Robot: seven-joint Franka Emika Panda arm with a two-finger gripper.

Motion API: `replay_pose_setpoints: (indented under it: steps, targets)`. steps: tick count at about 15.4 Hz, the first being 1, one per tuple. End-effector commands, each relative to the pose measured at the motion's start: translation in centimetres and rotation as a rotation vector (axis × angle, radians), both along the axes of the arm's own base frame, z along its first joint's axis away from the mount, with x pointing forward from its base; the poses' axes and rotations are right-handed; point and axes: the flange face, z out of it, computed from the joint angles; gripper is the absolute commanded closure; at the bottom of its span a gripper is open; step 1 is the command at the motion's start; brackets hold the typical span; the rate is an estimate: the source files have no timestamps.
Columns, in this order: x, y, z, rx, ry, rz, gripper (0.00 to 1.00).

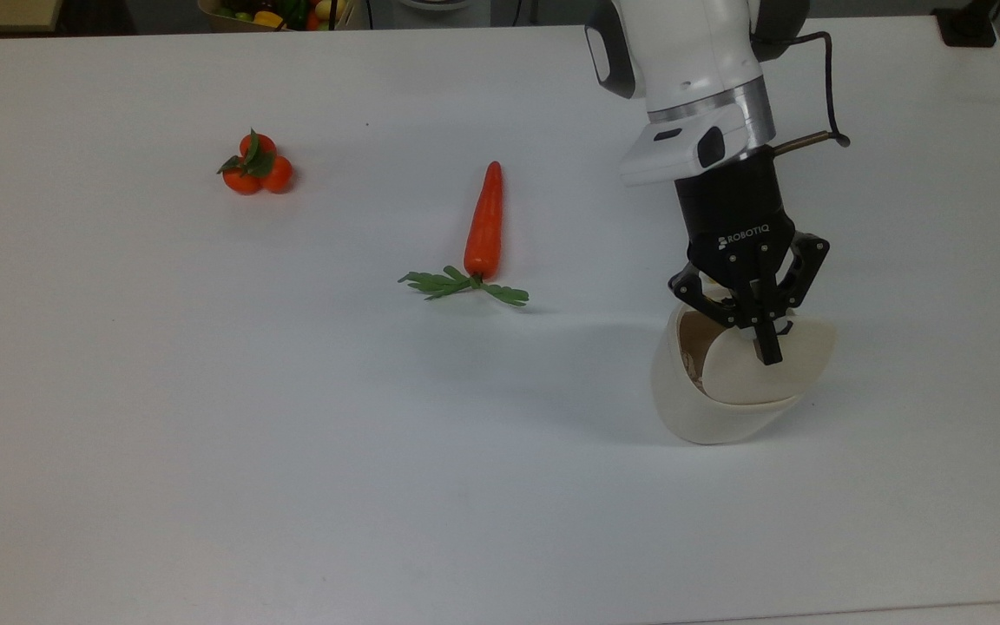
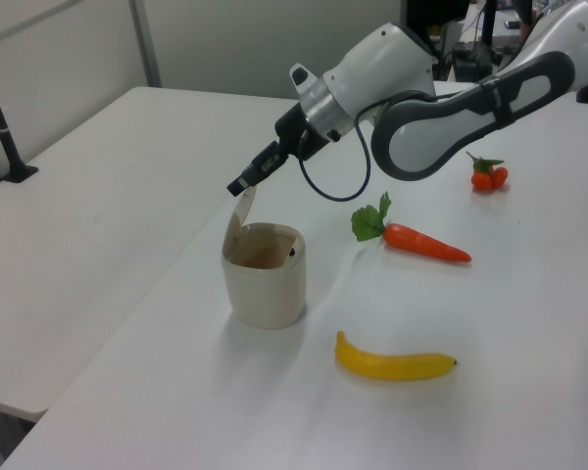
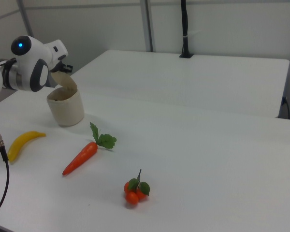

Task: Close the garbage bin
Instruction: 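Push the raised lid down onto the bin rim with the gripper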

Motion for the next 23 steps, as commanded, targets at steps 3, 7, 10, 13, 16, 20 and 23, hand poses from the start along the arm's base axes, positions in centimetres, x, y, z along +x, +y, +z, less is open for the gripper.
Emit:
replay_pose_setpoints:
  steps: [3, 7, 10, 13, 16, 20, 23]
  targets:
    - [-2.2, 1.0, -0.8, 0.003, 0.04, 0.014, 1.0]
    - [-3.9, 1.3, -1.8, -0.01, 0.083, 0.031, 1.0]
    - [-5.1, 0.9, -2.0, -0.022, 0.111, 0.034, 1.0]
    - [-5.7, 0.1, -2.9, -0.037, 0.142, 0.031, 1.0]
    - [-5.3, -1.2, -3.8, -0.046, 0.17, 0.012, 1.0]
    - [-5.6, -1.5, -5.5, -0.069, 0.221, 0.014, 1.0]
    - [-6.0, -1.5, -7.0, -0.085, 0.254, 0.018, 1.0]
